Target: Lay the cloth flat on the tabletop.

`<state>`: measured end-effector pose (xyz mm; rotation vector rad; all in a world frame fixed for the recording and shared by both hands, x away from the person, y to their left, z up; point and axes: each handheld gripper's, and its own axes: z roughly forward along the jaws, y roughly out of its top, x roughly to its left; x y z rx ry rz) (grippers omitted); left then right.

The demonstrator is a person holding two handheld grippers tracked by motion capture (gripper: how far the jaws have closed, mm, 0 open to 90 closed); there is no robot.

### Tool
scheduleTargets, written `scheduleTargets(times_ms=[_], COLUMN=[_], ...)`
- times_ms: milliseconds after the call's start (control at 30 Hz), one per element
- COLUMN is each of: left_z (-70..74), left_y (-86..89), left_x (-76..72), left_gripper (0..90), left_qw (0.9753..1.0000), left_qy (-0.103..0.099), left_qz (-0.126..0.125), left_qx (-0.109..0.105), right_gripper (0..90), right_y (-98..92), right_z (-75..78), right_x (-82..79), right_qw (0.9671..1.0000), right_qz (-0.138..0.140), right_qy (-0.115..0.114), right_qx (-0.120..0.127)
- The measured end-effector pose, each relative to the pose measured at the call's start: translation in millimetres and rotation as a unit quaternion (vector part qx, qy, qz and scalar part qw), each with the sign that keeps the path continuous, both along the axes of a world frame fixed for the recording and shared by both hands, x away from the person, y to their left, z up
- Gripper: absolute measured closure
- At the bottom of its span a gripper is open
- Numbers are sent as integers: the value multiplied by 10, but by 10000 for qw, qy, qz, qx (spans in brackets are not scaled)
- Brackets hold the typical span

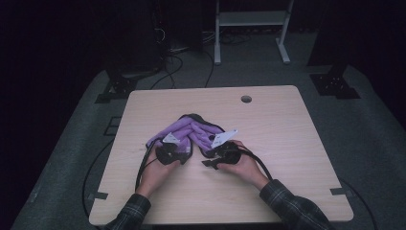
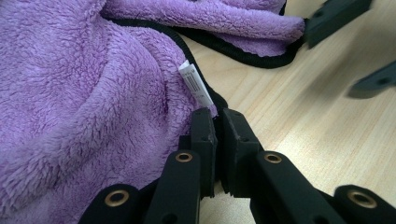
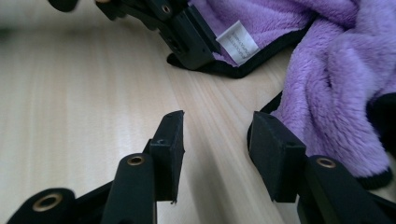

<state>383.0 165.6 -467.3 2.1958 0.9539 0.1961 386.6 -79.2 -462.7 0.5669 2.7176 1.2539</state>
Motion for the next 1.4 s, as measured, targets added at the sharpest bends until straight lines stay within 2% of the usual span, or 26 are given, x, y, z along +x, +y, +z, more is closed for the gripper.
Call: scheduleTargets(times_ms=[200,367,400,467,500,533,600,733,800,833,933,1167,1300,1333,1400], left_z=[3,2,3,3,3,3,3,5,7,11,55,277,419,419,508], left_y=[-3,-4,-3,-2,-2,-3,-8,-9,0,2,24,185,335,335,438], left_x=[-2,-3,-2,-2,-2,-2,-5,-5,1,0,-15,-25,-16,-16,-5], left_gripper=[831,831,831,831,831,832,832,837,837,837,837,837,837,838,838], left_qw=[10000,10000,10000,10000,10000,10000,10000,10000,10000,10000,10000,9992,9970,9970,9949], left_qy=[-12,-19,-18,-13,-13,-13,-30,-27,16,26,29,-303,-499,-499,-623], left_qz=[-20,-17,-26,-24,-24,-17,-17,-8,-4,-25,-51,105,313,313,442], left_qx=[35,23,36,32,32,34,49,50,19,27,-5,-254,-498,-498,-653], right_gripper=[534,535,542,607,607,726,776,809,822,825,828,832,832,832,833], right_y=[96,95,88,58,58,36,26,12,9,-21,-138,-530,-729,-782,-885], right_z=[-62,-118,-142,-158,-158,-168,-172,-165,-136,-105,-18,224,315,342,394], right_x=[113,210,222,239,239,233,230,226,207,201,224,272,277,281,289], right_qw=[9999,9994,9994,9995,9995,9988,9984,9981,9978,9976,9974,9939,9914,9907,9893], right_qz=[-93,-191,-216,-259,-259,-412,-474,-528,-552,-583,-654,-1038,-1240,-1284,-1376], right_qy=[-86,-189,-138,-133,-133,-257,-287,-278,-256,-212,-224,-358,-386,-416,-415], right_qx=[-44,-220,-215,-97,-97,-100,-94,-132,-261,-311,-184,37,152,172,260])
